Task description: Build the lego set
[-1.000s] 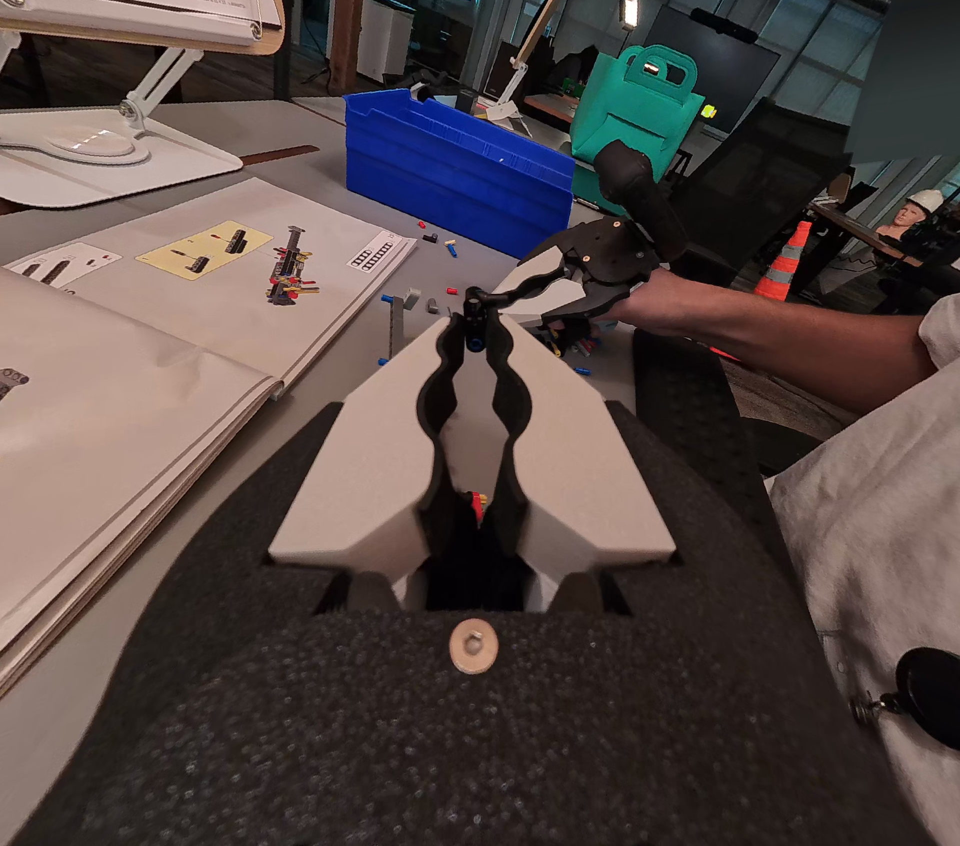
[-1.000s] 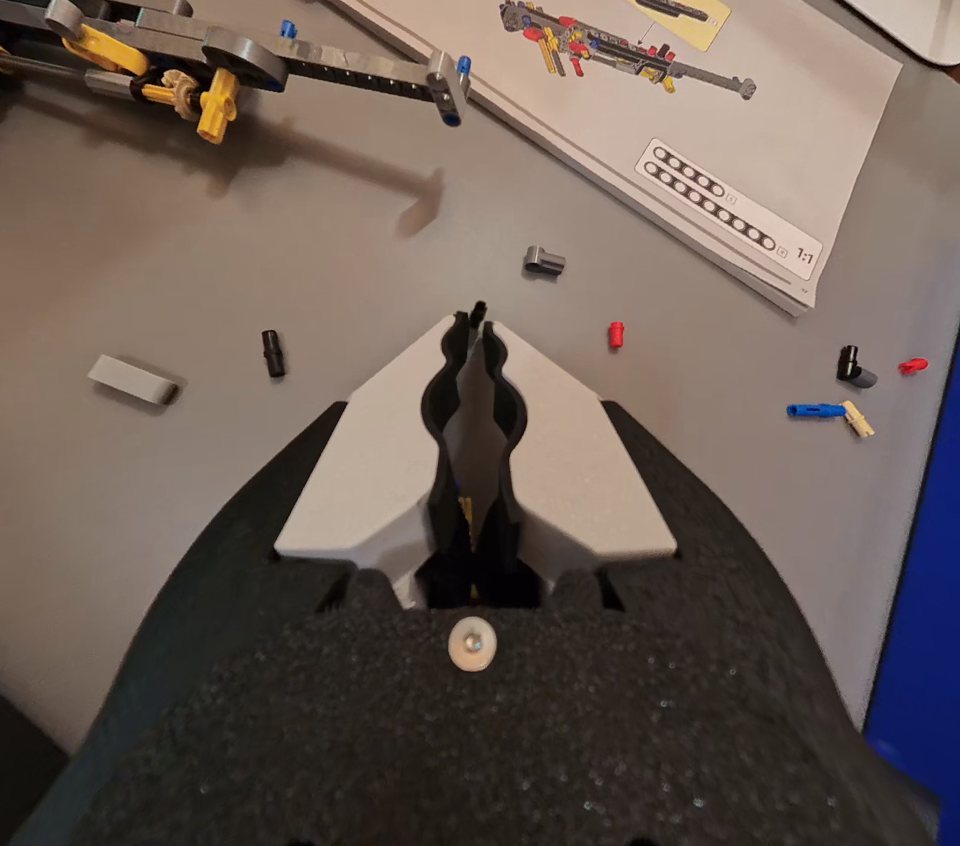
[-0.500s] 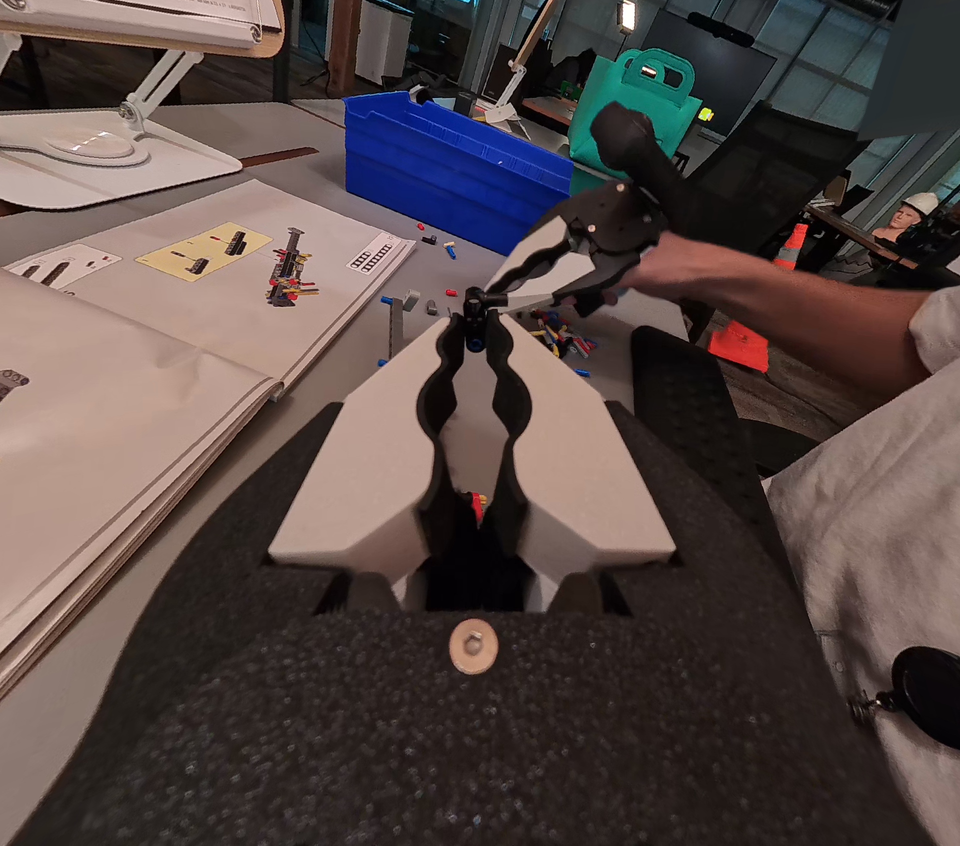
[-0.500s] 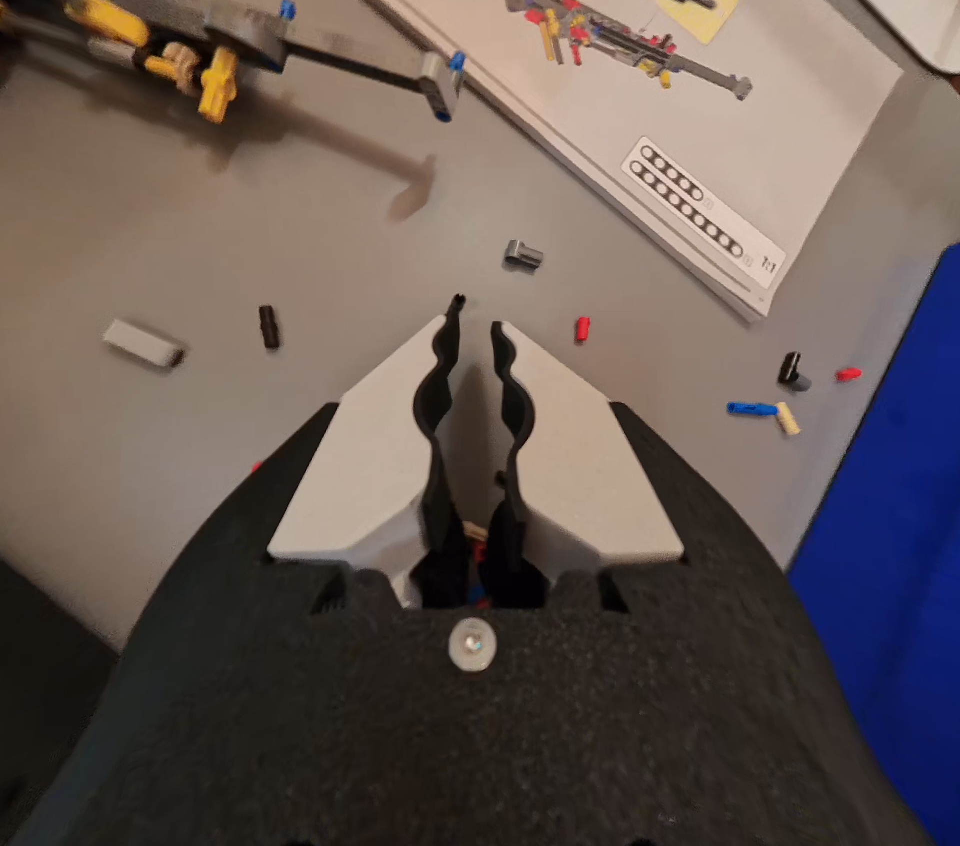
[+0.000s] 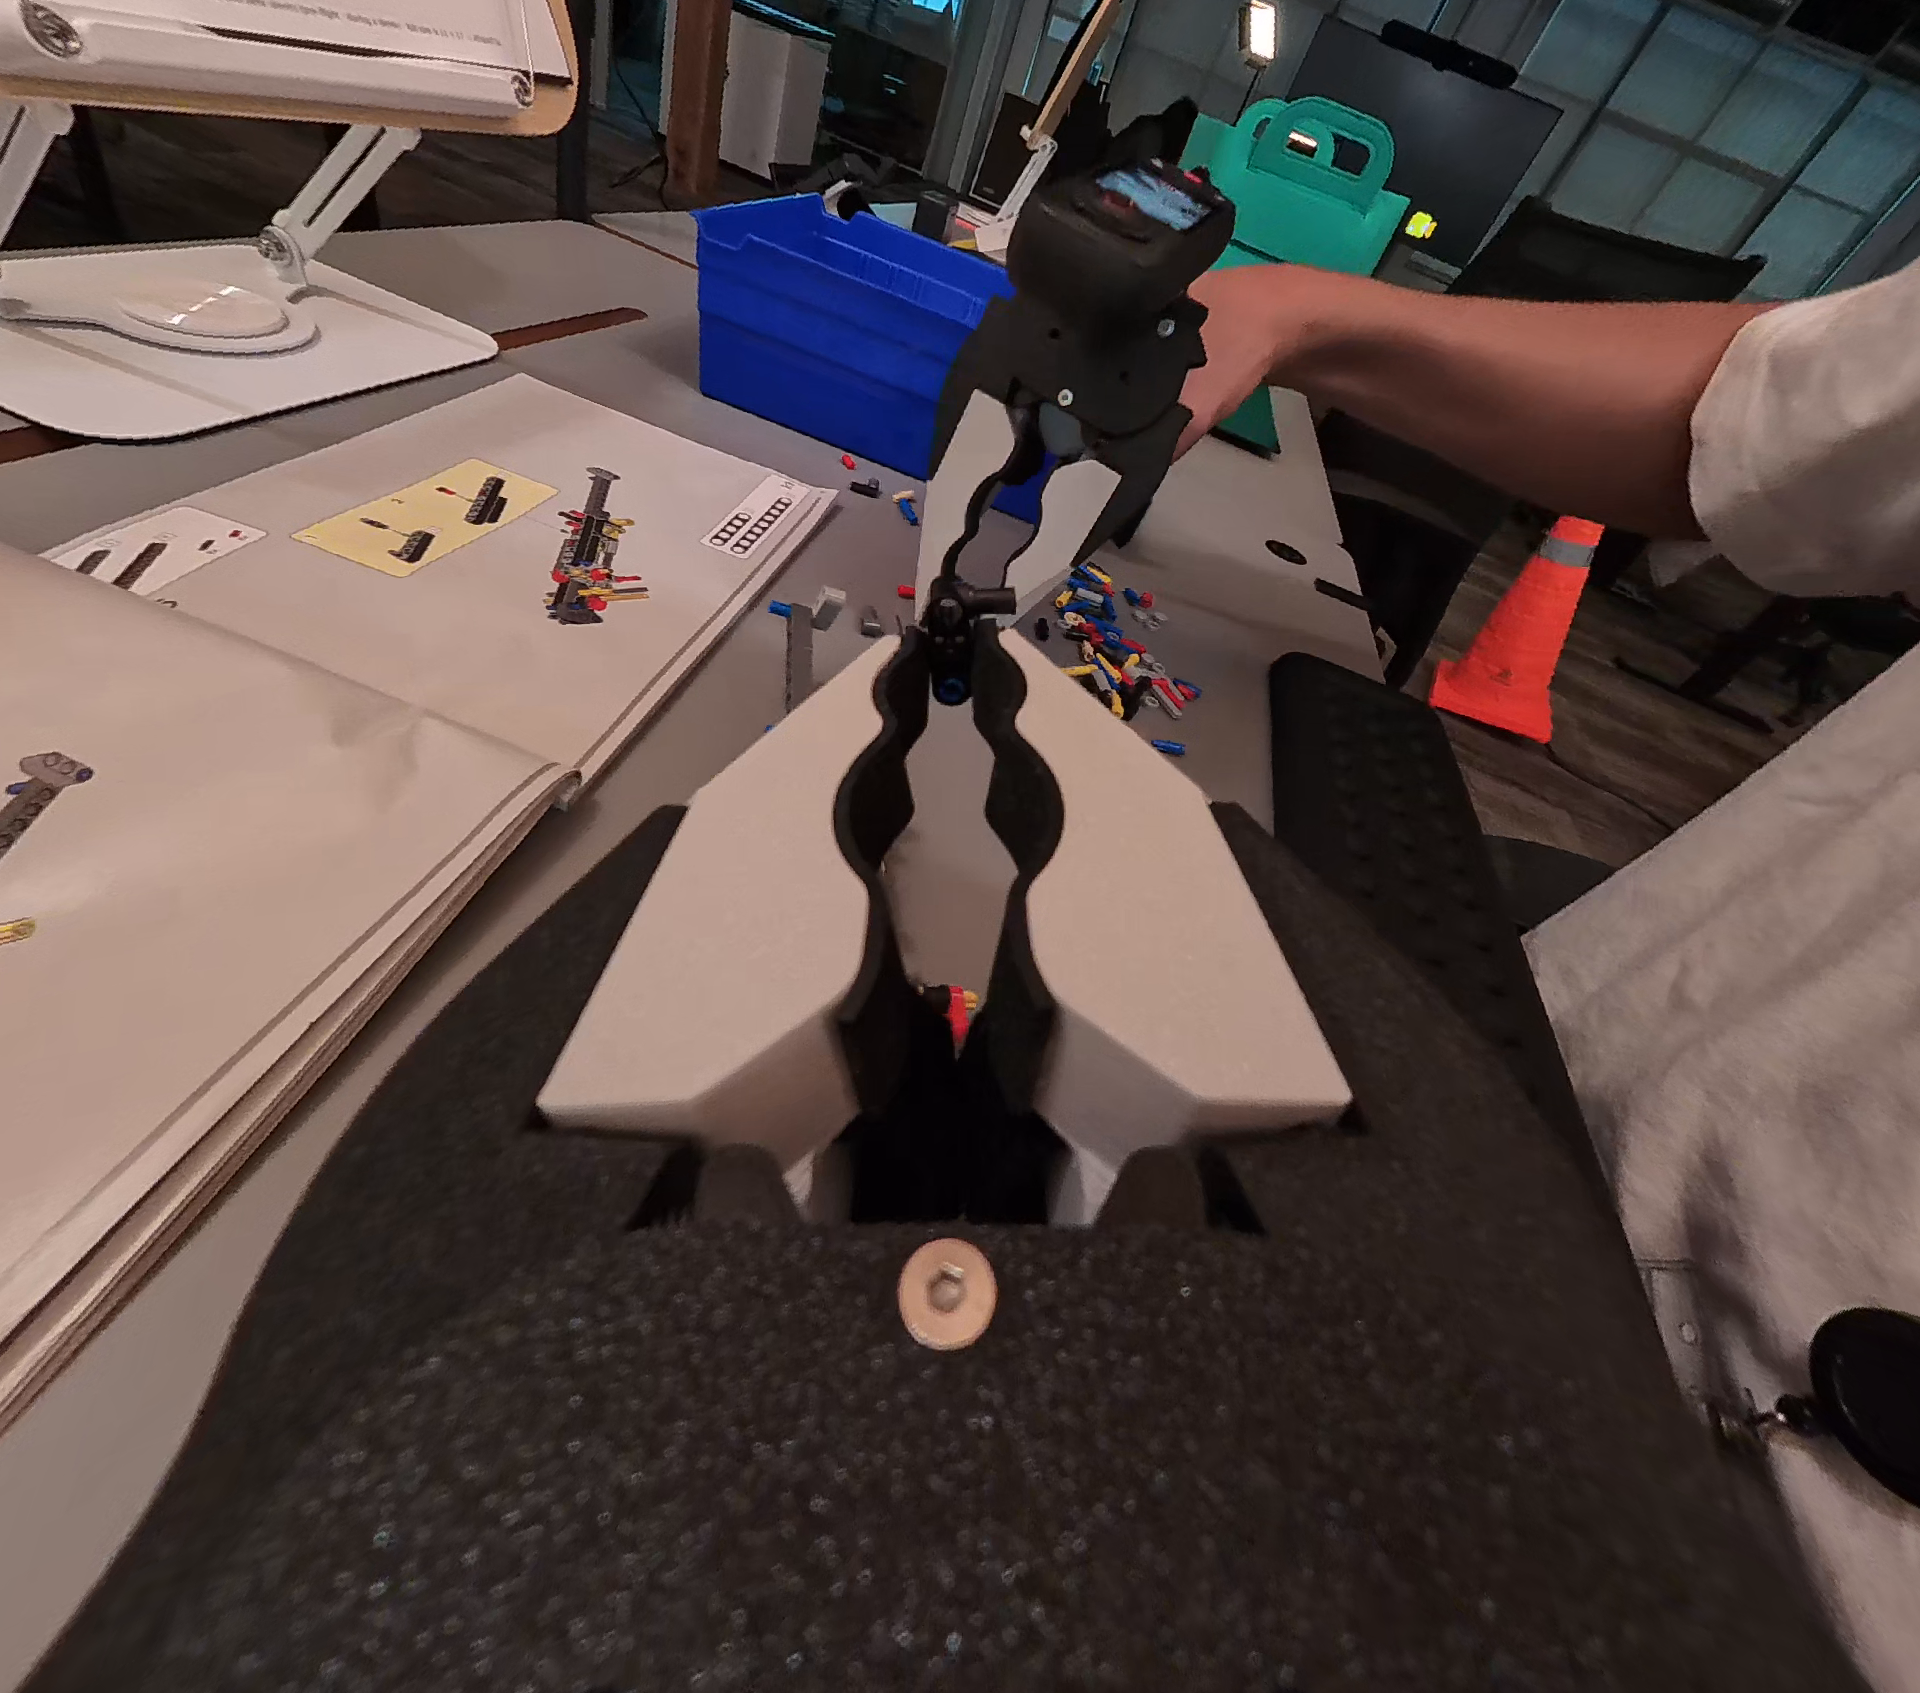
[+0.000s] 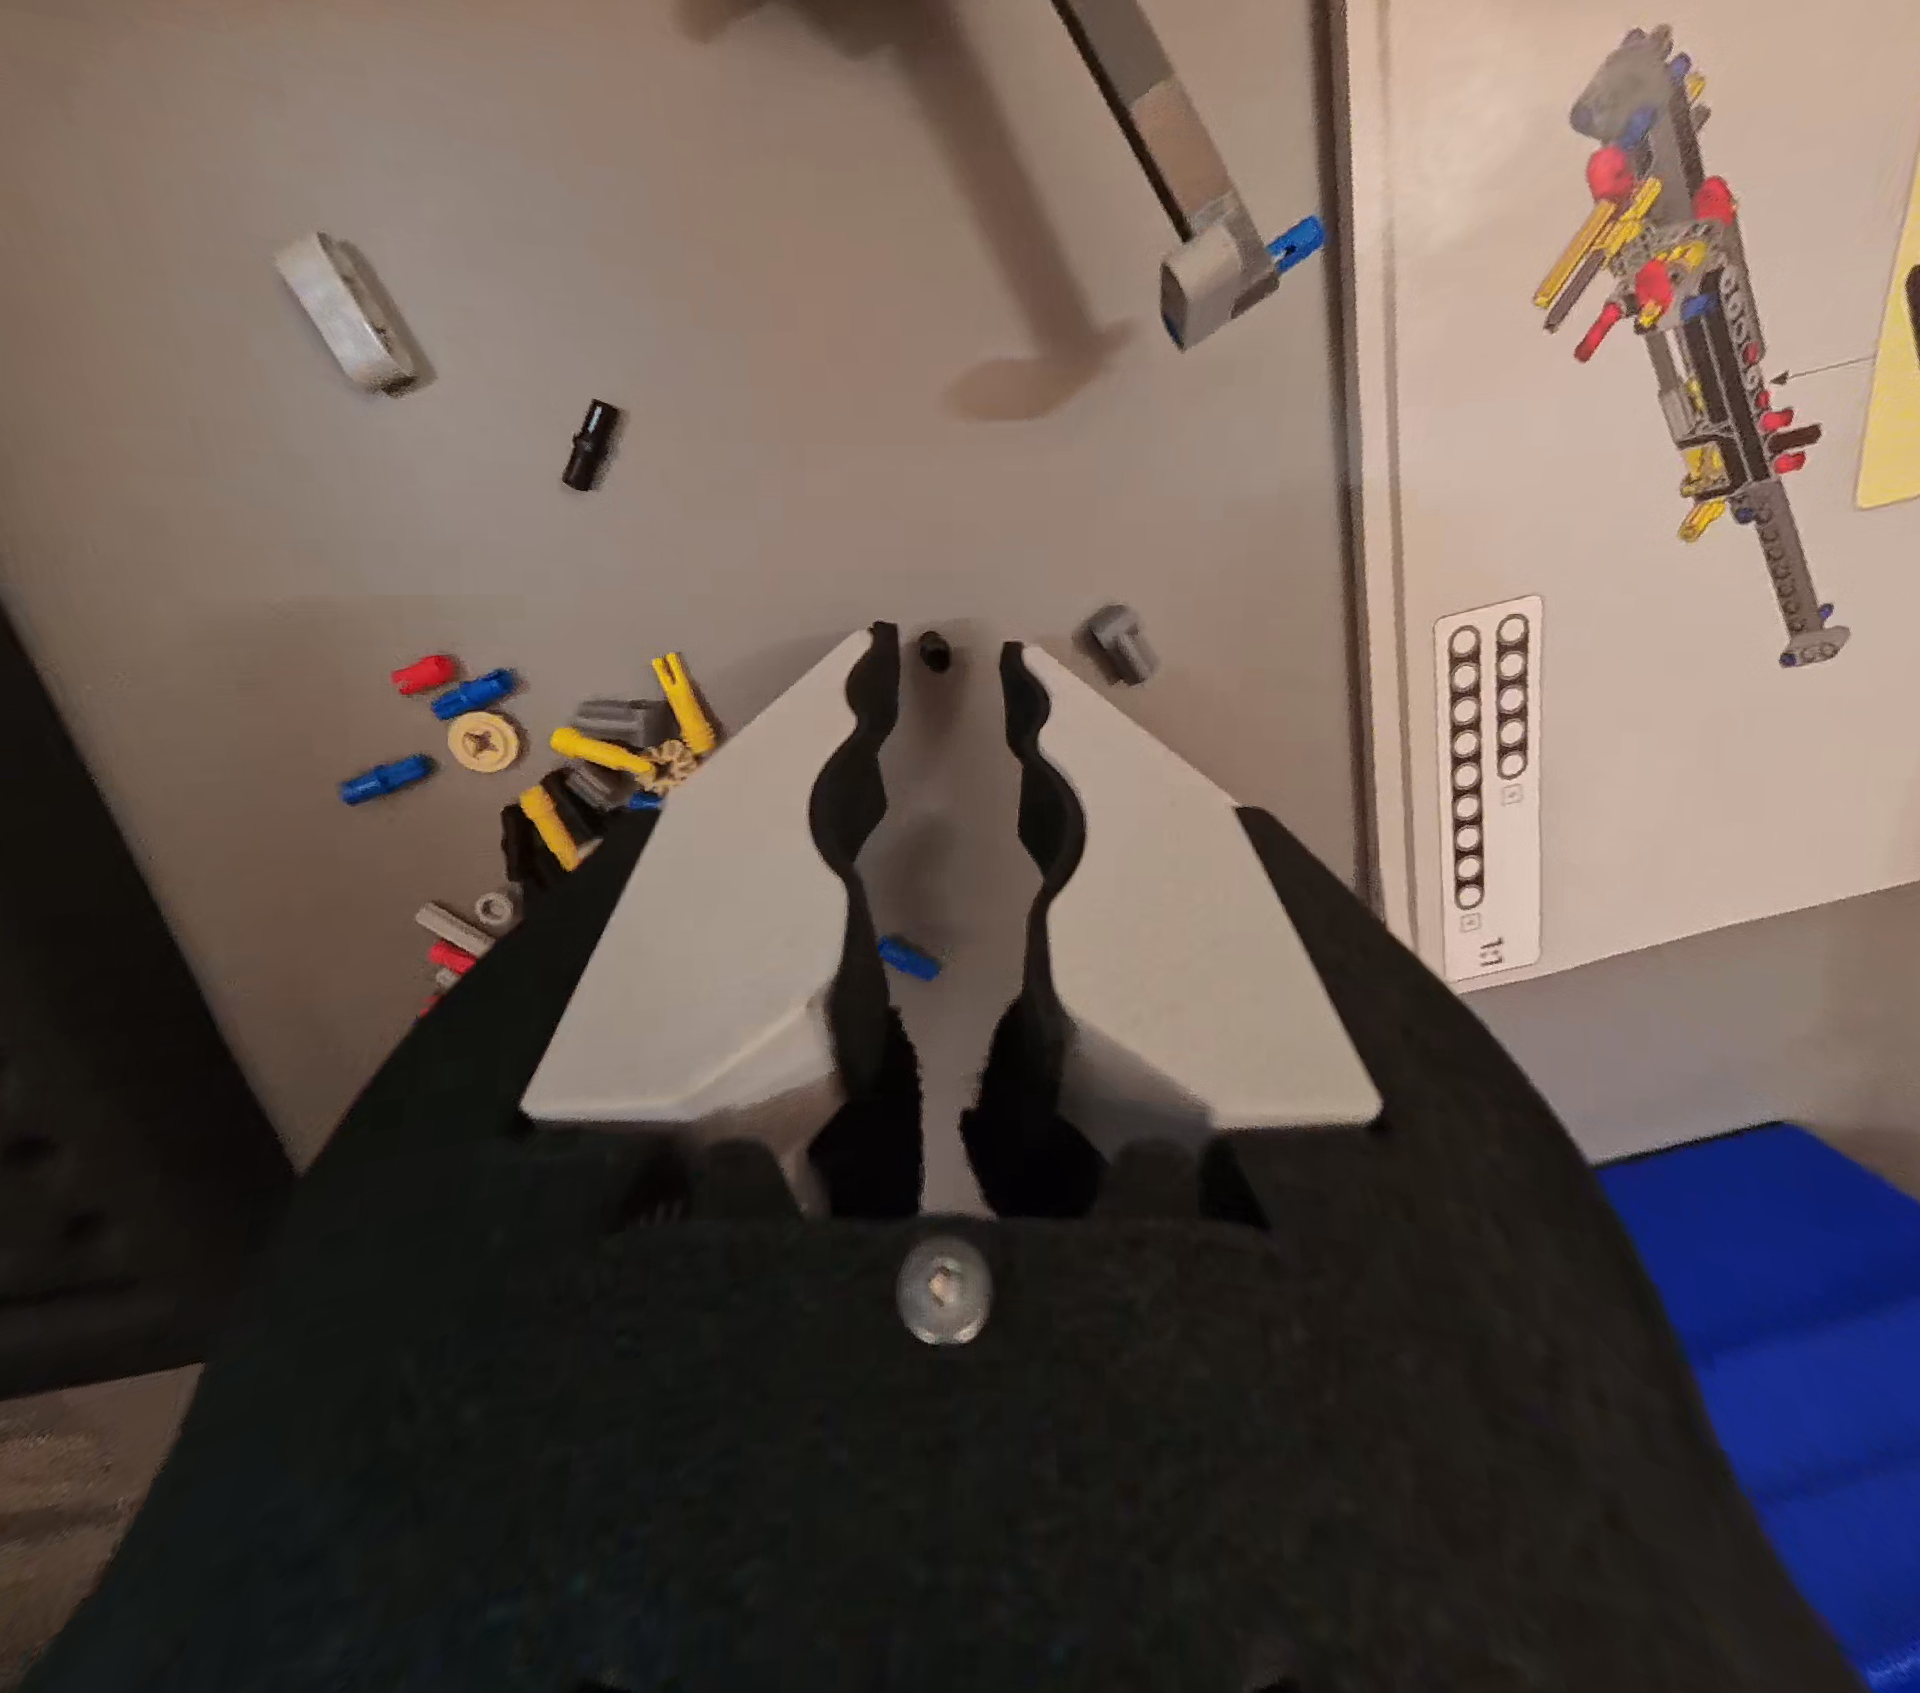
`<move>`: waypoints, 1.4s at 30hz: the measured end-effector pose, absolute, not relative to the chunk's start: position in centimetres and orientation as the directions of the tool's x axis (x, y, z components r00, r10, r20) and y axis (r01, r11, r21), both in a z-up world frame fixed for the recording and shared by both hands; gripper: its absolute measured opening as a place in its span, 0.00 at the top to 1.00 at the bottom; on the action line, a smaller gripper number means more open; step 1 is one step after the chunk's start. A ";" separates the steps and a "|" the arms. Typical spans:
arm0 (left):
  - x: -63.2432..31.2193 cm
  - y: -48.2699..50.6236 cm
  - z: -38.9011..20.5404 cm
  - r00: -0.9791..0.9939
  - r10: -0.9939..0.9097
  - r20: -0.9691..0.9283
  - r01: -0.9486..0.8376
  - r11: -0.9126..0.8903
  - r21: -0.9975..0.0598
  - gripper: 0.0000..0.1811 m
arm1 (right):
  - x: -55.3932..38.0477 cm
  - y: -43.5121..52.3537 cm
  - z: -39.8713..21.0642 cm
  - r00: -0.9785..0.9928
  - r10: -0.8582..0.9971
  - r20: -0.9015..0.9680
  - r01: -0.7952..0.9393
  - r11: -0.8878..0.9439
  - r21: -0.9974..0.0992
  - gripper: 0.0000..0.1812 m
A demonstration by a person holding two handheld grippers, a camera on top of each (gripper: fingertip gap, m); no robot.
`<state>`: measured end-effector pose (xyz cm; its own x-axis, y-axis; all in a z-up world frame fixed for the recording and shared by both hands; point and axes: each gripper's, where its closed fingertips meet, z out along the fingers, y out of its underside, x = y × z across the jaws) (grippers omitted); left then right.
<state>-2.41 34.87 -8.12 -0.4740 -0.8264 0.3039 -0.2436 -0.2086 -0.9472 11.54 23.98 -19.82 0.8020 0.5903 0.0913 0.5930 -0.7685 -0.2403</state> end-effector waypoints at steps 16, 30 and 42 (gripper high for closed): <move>-2.5 34.7 -8.0 -0.486 -0.819 0.305 -0.244 -0.208 -0.947 0.96 | 11.5 23.6 -20.6 0.790 0.609 0.064 0.608 -0.767 -0.207 0.95; -2.5 34.6 -8.2 -0.488 -0.817 0.307 -0.253 -0.204 -0.946 0.96 | 11.6 23.6 -21.0 0.791 0.609 0.050 0.605 -0.769 -0.204 0.97; -2.8 34.3 -7.2 -0.534 -0.754 0.382 -0.243 -0.296 -0.924 0.96 | 3.6 30.6 -11.0 0.817 0.575 0.044 0.416 -0.535 -0.736 0.98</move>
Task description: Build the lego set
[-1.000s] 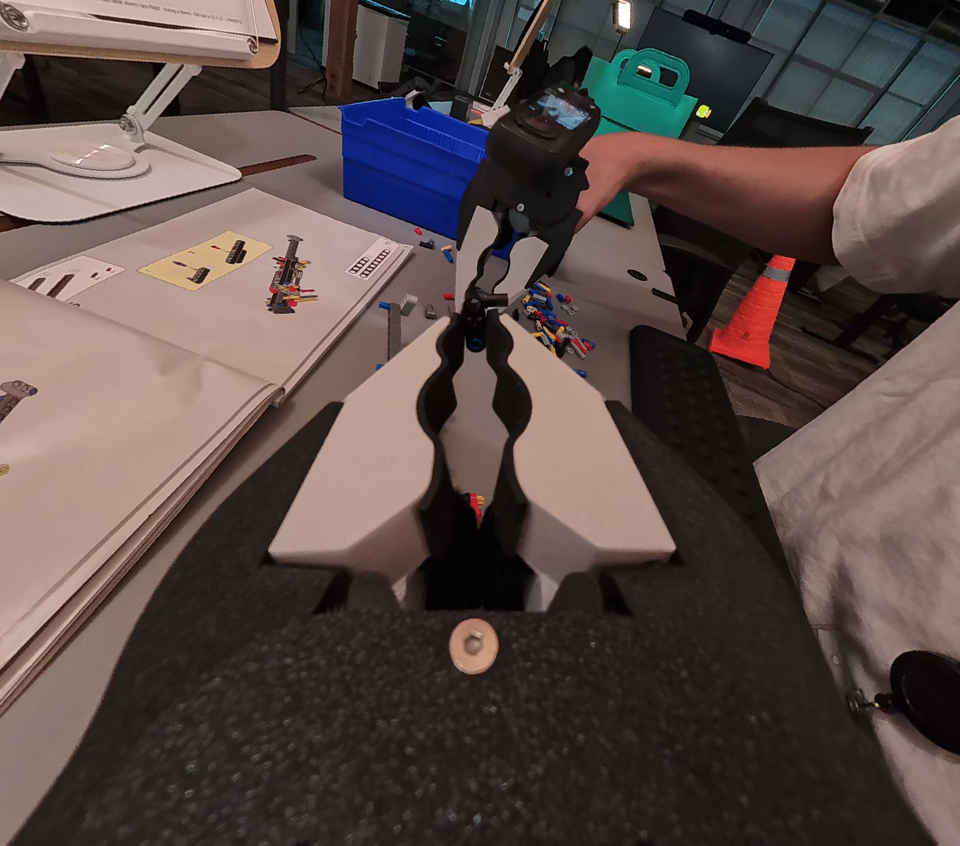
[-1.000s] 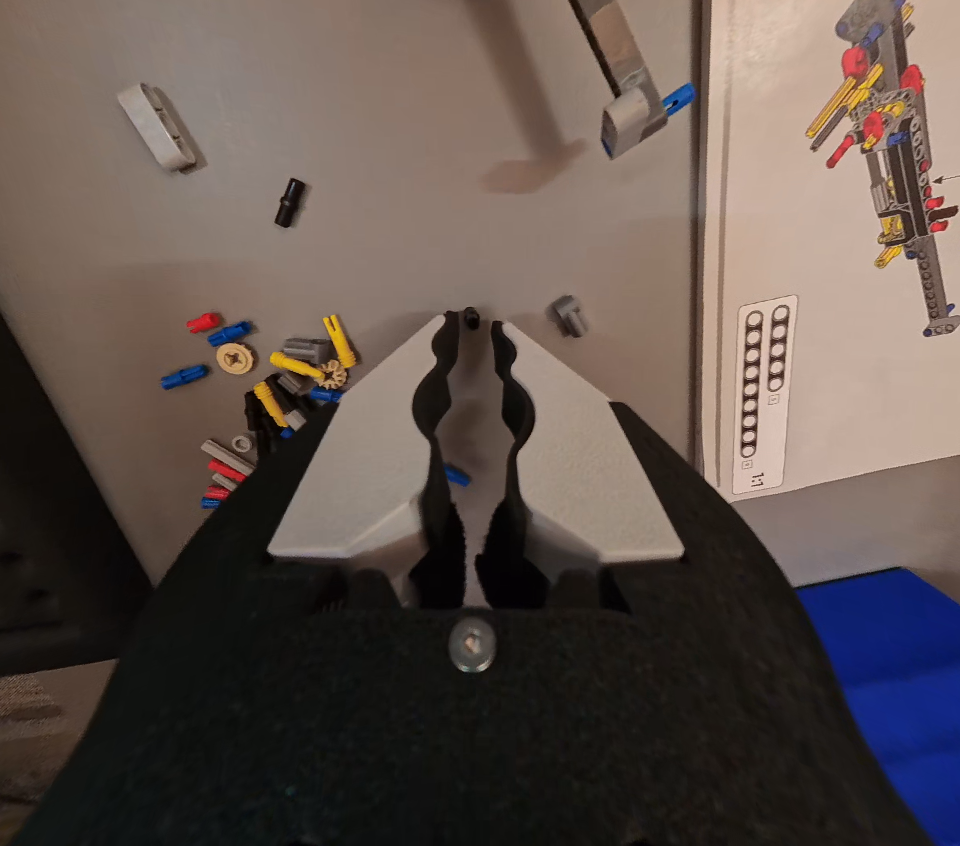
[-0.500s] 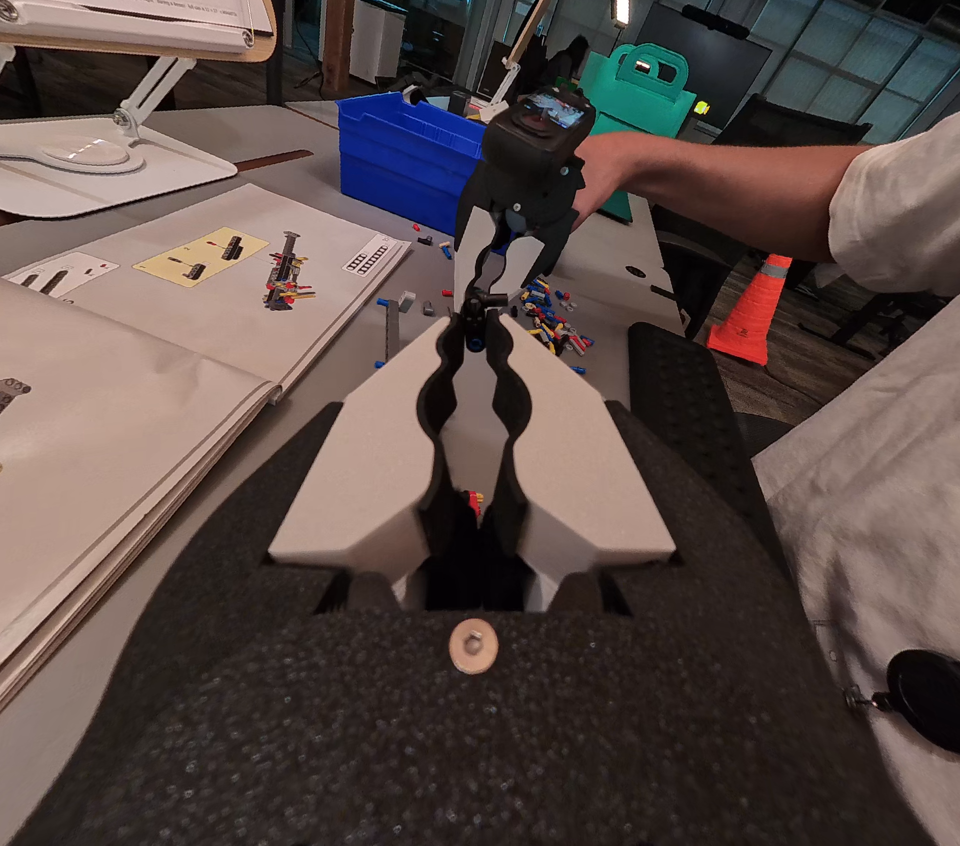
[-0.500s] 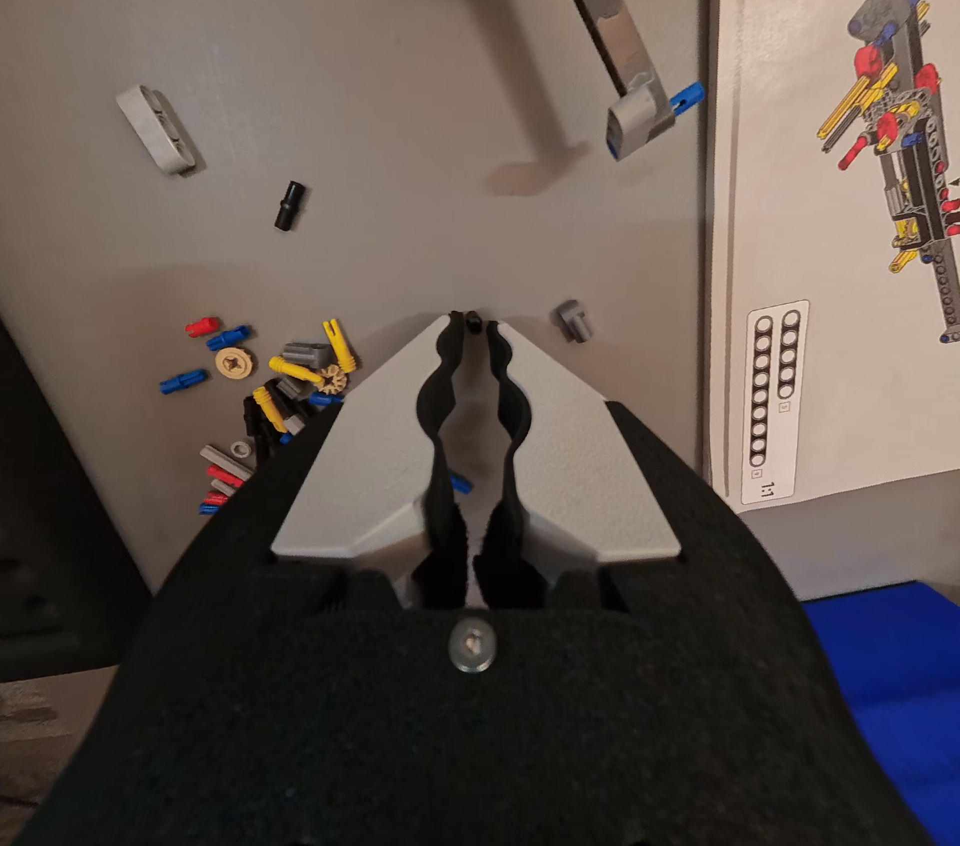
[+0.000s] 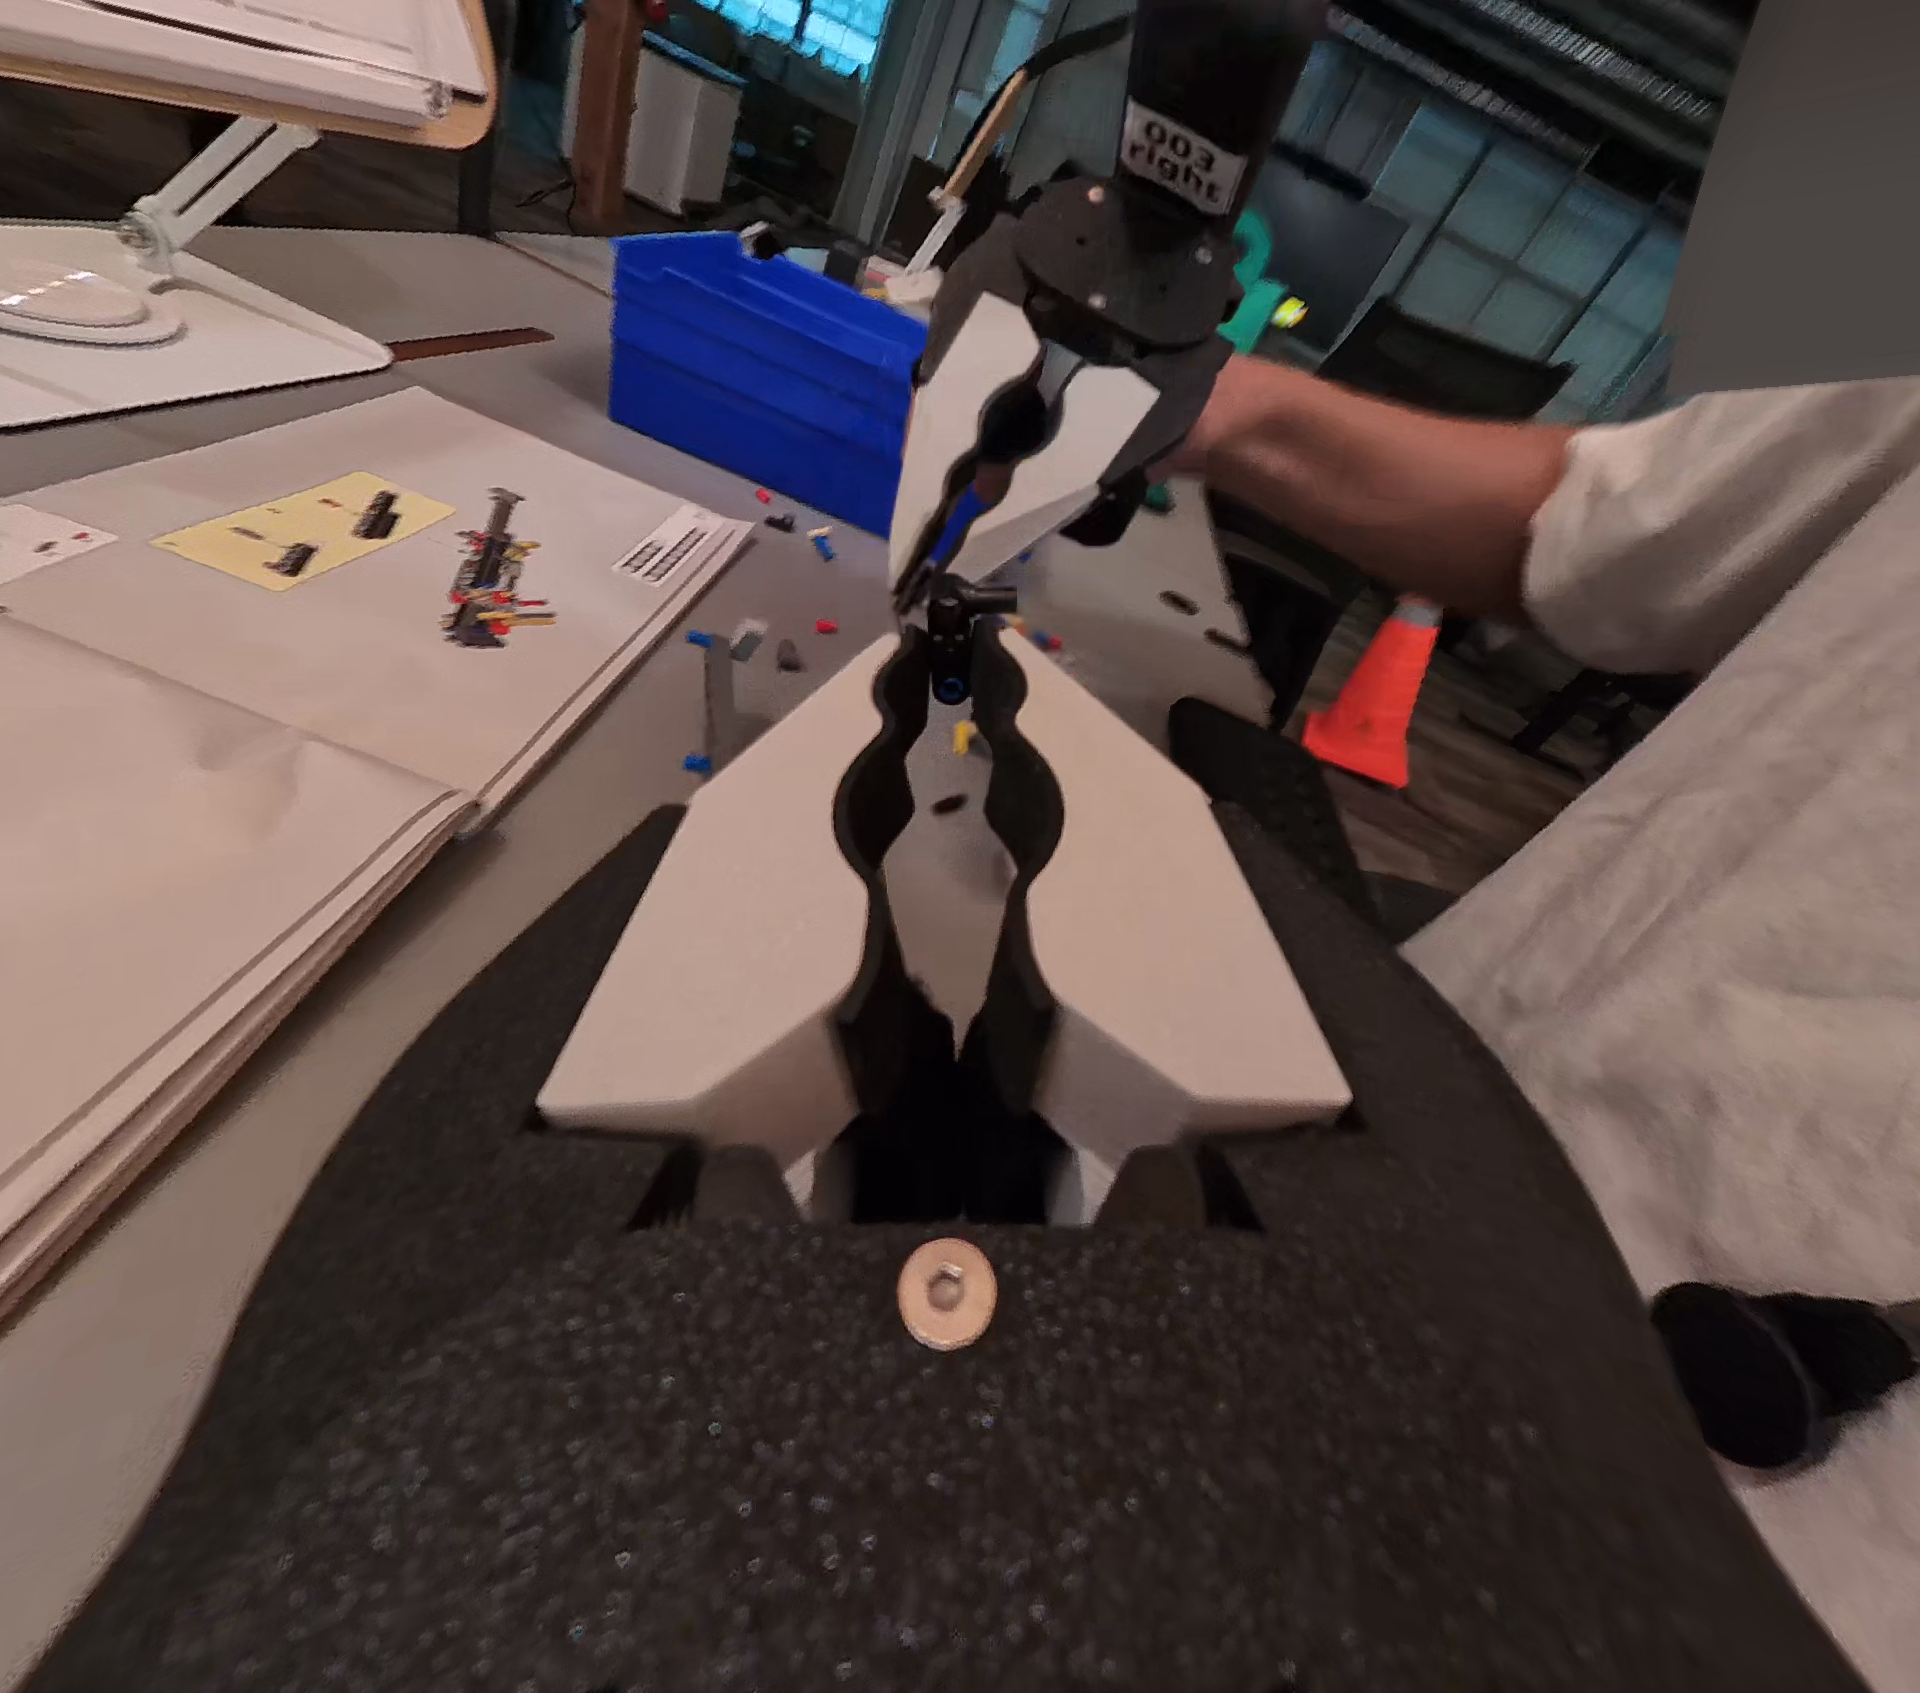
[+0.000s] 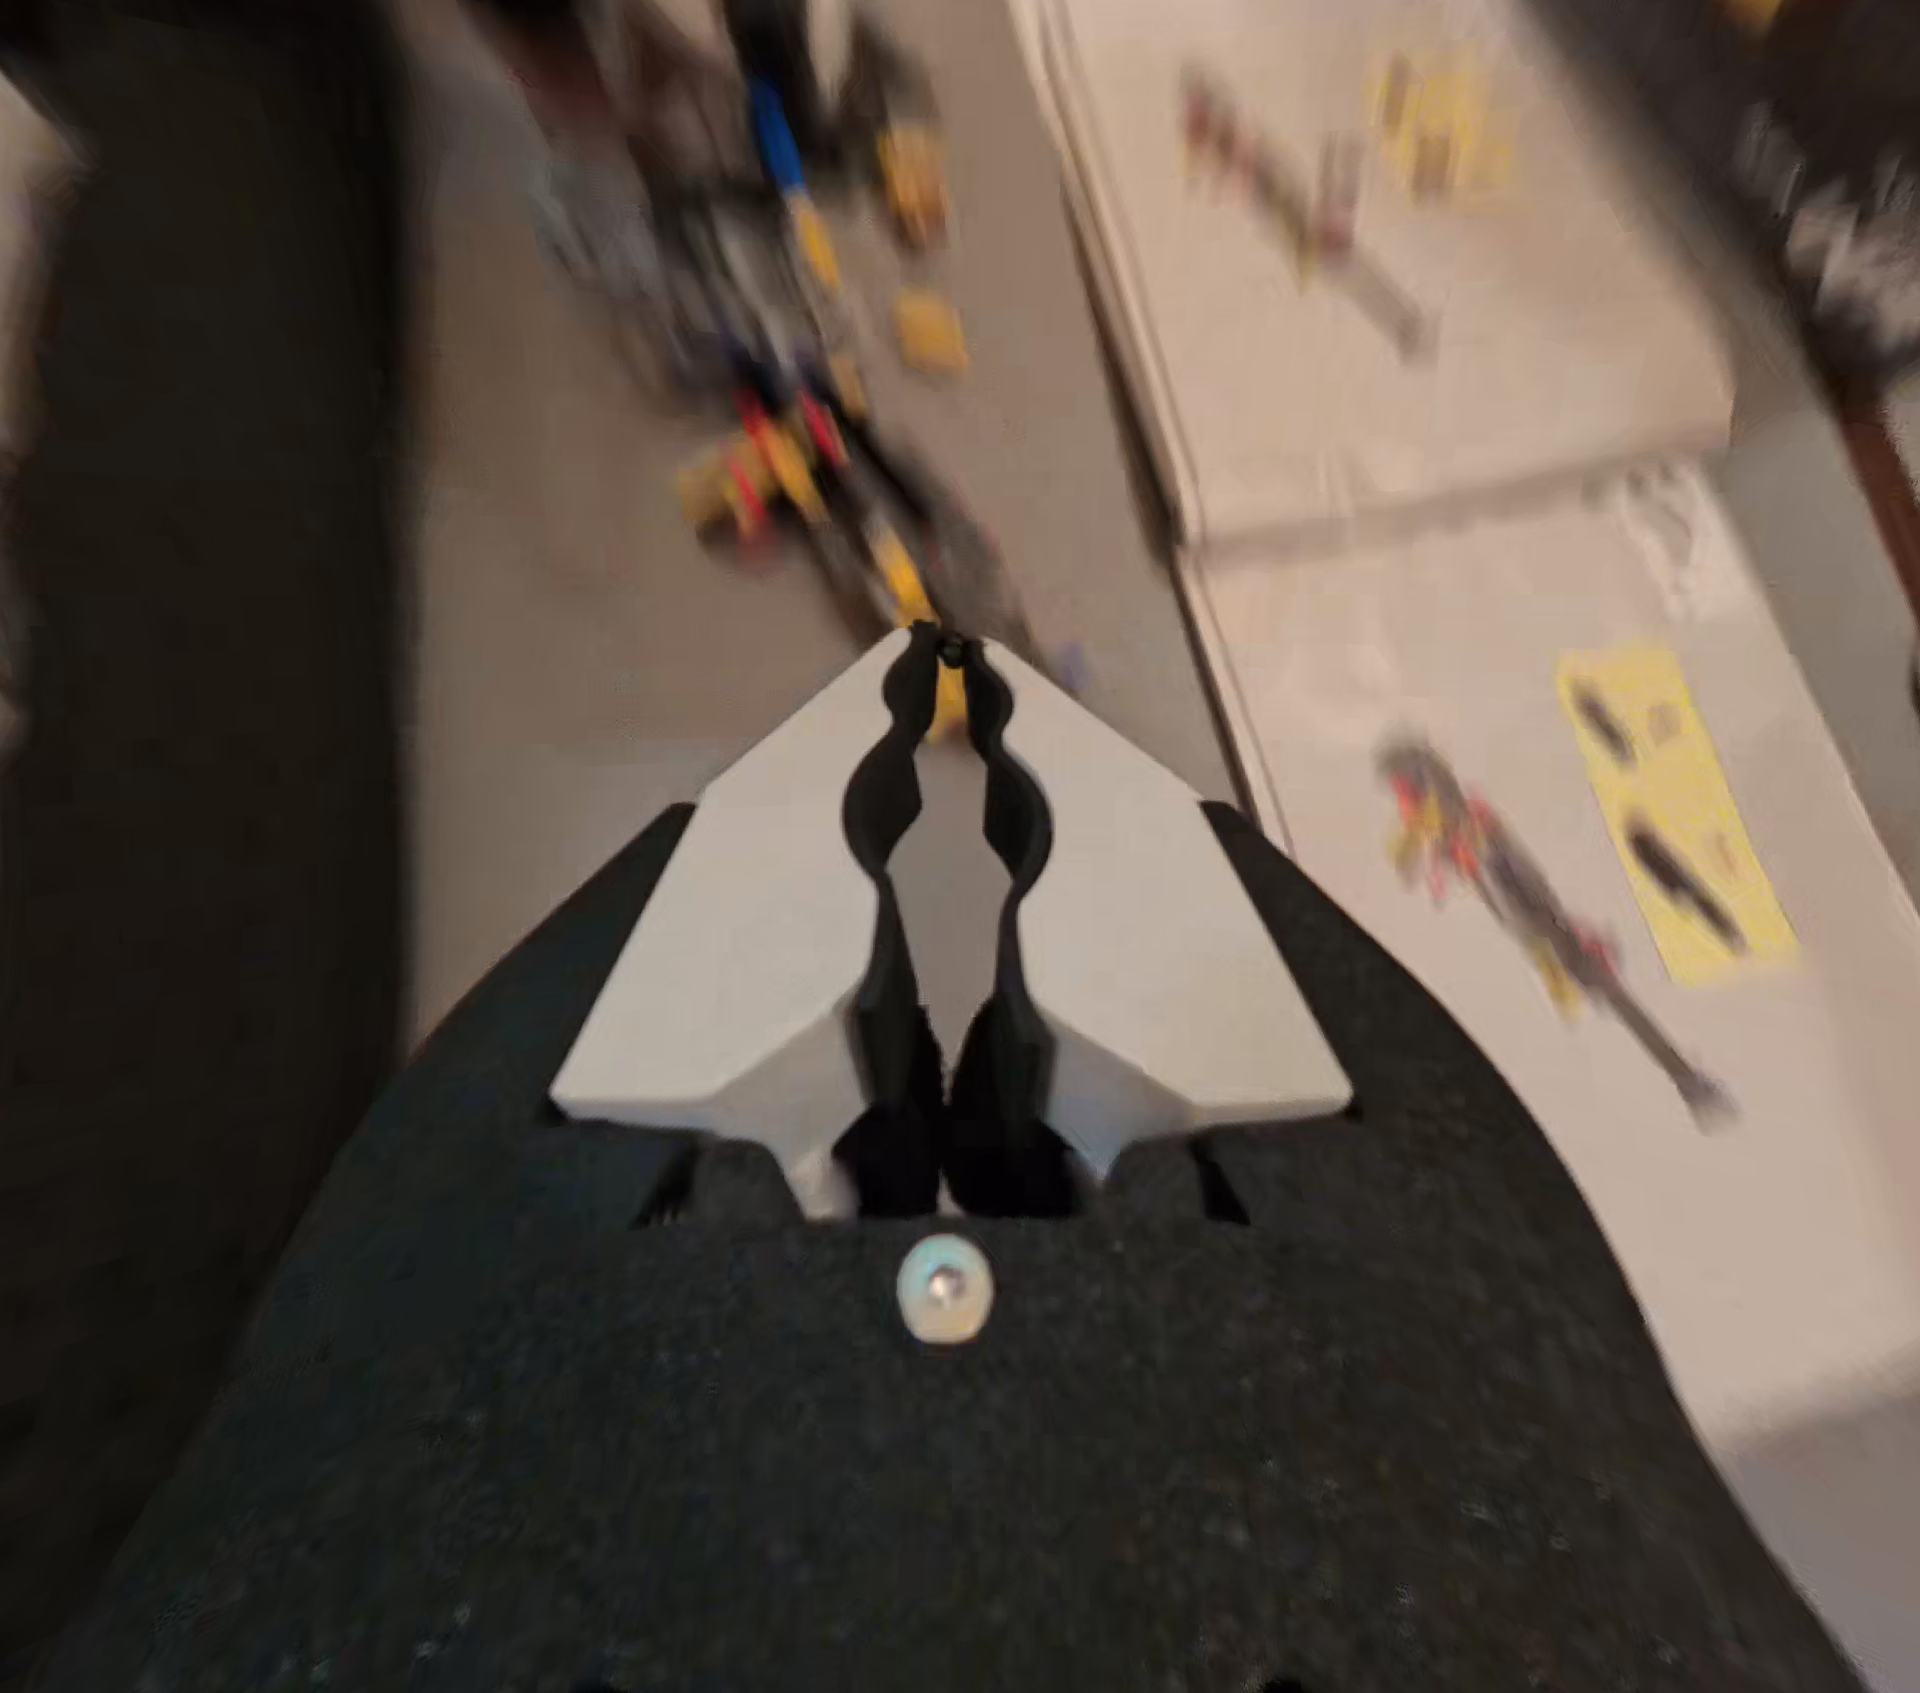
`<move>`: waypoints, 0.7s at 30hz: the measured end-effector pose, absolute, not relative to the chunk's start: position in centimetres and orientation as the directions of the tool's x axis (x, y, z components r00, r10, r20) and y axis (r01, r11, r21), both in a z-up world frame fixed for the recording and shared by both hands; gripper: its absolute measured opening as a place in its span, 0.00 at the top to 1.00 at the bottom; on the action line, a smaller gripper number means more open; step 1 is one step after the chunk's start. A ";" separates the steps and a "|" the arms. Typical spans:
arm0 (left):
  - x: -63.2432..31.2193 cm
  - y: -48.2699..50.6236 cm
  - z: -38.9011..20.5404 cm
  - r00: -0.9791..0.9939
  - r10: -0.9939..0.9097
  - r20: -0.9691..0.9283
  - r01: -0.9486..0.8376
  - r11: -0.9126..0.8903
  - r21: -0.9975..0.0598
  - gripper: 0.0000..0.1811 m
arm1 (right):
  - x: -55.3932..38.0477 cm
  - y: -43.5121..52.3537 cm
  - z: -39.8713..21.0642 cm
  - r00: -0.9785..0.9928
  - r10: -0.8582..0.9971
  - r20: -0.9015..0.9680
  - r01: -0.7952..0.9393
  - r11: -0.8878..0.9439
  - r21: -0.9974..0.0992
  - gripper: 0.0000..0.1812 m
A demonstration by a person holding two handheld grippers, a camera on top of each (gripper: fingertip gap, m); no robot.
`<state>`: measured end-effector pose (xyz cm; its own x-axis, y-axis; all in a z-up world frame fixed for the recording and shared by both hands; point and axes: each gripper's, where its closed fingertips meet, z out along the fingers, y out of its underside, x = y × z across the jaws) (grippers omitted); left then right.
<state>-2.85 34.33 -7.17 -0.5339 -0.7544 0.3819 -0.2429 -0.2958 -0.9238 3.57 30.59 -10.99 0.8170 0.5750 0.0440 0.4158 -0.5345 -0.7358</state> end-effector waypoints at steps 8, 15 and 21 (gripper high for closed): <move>-4.7 33.5 -3.8 -0.687 -0.539 0.487 -0.220 -0.486 -0.846 0.96 | -3.9 34.1 -2.9 0.814 0.565 -0.132 0.046 -0.291 -0.956 0.98; -5.0 32.5 -4.0 -0.705 -0.548 0.450 -0.218 -0.436 -0.873 0.96 | -5.0 34.0 -3.4 0.806 0.568 -0.167 0.015 -0.301 -0.953 0.98; -4.9 31.9 -5.3 -0.696 -0.614 0.371 -0.218 -0.312 -0.925 0.96 | -5.1 33.4 -4.6 0.788 0.581 -0.204 0.016 -0.350 -0.937 0.98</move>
<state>-4.95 31.94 -5.33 -0.6965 -0.6142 0.3710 -0.2177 -0.3118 -0.9249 -5.10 33.38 -4.61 0.7877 0.5814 -0.2035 0.0160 -0.3495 -0.9368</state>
